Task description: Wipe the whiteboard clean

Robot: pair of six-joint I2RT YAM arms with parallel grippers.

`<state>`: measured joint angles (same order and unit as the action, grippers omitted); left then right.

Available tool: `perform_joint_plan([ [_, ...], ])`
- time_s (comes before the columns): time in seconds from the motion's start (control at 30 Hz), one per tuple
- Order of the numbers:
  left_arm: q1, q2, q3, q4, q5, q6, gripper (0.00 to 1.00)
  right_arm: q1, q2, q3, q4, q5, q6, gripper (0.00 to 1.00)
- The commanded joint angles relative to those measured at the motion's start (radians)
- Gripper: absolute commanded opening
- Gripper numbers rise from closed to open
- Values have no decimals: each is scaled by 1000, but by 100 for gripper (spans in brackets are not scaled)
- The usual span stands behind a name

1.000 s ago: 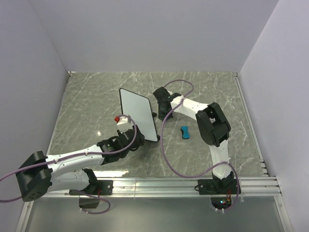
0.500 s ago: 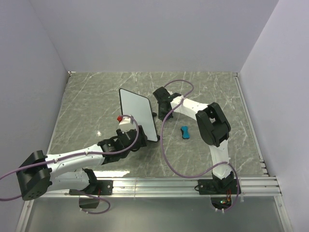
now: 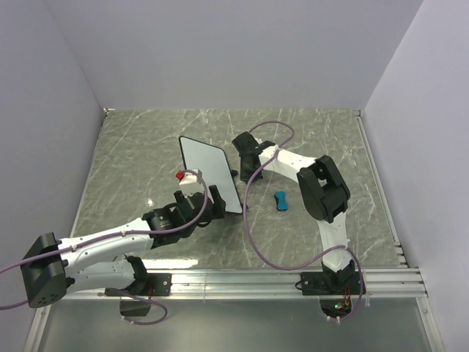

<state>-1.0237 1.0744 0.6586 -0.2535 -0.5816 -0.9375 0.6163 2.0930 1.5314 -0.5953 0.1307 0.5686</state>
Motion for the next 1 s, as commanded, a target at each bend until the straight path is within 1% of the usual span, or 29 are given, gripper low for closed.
perform_joint_plan([
  [0.0,-7,-37,-2,-6,-12,-4,90,2,-13,29,-1,7,16,0],
  [0.2,-7,-114,-51,-64,-26,-41,92,2,-13,29,-1,4,20,0],
  [0.37,-7,-215,-76,-170,-55,-86,94,0,-21,26,-3,6,24,1],
  [0.53,-7,-300,-71,-271,-102,-122,96,2,-27,27,-4,4,25,5],
  [0.63,-6,-338,-57,-319,-118,-132,97,0,-34,30,-8,7,20,24],
  [0.67,-7,-352,-44,-346,-122,-133,97,0,-37,33,-12,9,20,39],
  [0.73,-6,-367,-27,-372,-129,-135,97,2,-51,39,-18,17,17,55],
  [0.77,-7,-381,-4,-386,-138,-138,97,0,-59,39,-26,21,16,67],
  [0.8,-6,-387,9,-414,-142,-135,97,0,-80,39,-29,24,14,73],
  [0.87,-6,-404,55,-437,-158,-126,97,0,-105,36,-41,43,10,81],
  [0.97,-6,-410,129,-474,-170,-92,98,0,-180,19,-67,63,2,84],
])
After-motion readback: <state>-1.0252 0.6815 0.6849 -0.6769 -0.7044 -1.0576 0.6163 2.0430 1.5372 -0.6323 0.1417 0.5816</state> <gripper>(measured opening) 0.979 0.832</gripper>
